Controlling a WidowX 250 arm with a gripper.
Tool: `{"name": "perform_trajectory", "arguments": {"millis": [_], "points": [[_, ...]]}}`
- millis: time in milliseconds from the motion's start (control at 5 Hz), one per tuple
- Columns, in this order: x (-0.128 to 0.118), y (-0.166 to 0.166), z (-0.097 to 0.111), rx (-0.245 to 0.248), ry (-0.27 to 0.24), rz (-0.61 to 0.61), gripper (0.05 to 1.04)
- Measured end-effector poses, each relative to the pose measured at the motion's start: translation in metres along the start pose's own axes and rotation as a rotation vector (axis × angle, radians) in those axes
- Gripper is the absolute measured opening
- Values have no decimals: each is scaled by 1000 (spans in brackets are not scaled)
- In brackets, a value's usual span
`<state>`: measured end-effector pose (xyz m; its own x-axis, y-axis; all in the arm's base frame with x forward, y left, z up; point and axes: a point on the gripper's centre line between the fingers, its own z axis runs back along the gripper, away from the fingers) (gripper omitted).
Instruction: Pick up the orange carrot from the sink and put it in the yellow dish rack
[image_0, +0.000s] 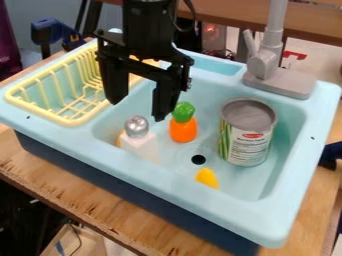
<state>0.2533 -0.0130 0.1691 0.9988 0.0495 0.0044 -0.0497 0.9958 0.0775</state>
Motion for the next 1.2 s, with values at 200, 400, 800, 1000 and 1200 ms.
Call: {"name": "perform_trajectory", "arguments": {"millis": [200, 400, 800, 1000, 1200], "points": [[-1, -1, -5, 2, 24, -3, 1001], [14, -3, -5, 1, 17, -10, 1001], [46, 0, -8, -1, -7, -15, 1001], [57, -5, -24, -16, 13, -55, 1001], [65, -10, -40, -33, 30, -77, 1001]]}}
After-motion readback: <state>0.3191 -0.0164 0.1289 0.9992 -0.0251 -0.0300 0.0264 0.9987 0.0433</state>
